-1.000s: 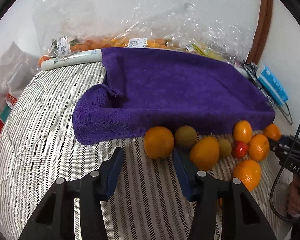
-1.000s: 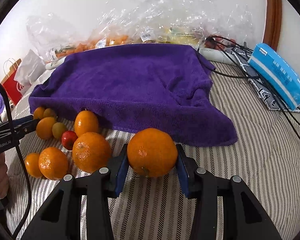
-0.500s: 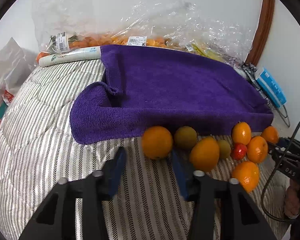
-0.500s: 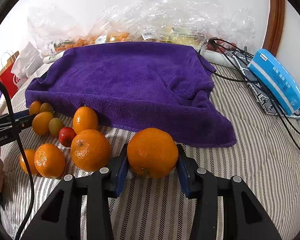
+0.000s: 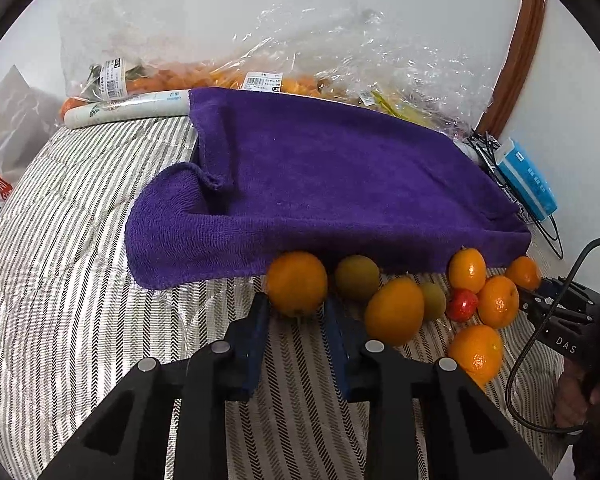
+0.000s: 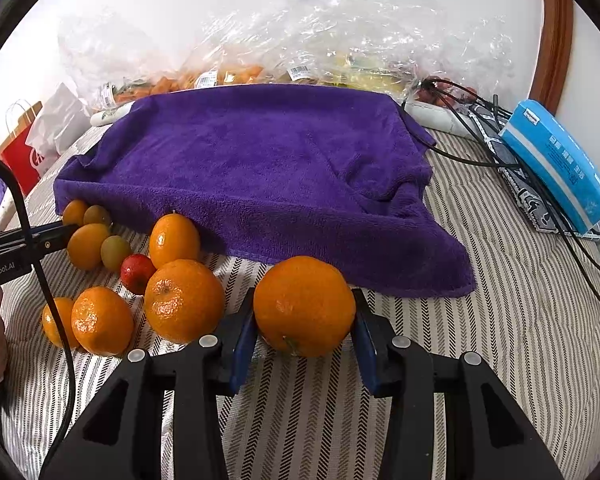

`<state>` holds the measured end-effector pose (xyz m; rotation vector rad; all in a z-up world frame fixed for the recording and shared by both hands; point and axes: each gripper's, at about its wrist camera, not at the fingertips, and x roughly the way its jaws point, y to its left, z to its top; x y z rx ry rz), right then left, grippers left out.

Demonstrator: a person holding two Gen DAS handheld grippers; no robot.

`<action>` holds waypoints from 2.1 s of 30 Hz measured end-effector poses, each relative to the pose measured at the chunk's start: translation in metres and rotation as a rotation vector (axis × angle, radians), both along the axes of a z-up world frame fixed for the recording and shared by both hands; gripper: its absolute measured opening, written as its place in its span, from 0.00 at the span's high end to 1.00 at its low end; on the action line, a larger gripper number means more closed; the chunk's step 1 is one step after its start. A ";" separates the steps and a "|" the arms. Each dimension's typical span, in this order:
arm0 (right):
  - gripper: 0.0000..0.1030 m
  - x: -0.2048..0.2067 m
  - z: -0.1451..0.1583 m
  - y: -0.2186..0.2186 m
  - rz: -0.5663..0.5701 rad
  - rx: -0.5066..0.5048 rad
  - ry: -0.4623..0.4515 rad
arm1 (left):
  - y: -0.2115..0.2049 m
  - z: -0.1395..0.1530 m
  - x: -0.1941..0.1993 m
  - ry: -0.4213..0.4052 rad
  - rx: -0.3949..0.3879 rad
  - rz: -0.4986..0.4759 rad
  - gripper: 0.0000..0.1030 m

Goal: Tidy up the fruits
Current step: 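Close the left tool on a medium orange while the right tool holds its orange, then lift both held oranges up and over the purple towel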

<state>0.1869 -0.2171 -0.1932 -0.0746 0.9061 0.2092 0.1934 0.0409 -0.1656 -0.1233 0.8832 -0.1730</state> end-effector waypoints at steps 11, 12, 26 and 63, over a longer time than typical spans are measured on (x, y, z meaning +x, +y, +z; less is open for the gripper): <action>0.58 0.001 0.000 -0.001 -0.003 0.004 -0.001 | 0.005 0.002 -0.002 -0.014 -0.035 -0.006 0.74; 0.58 0.001 0.000 -0.001 -0.004 0.007 -0.001 | 0.007 0.003 -0.003 -0.018 -0.045 -0.004 0.74; 0.59 -0.001 0.002 -0.004 -0.010 0.037 -0.006 | 0.010 0.001 0.005 0.016 -0.122 0.025 0.71; 0.59 0.026 0.107 -0.002 -0.033 0.163 -0.200 | -0.013 0.088 0.041 -0.144 -0.026 0.127 0.71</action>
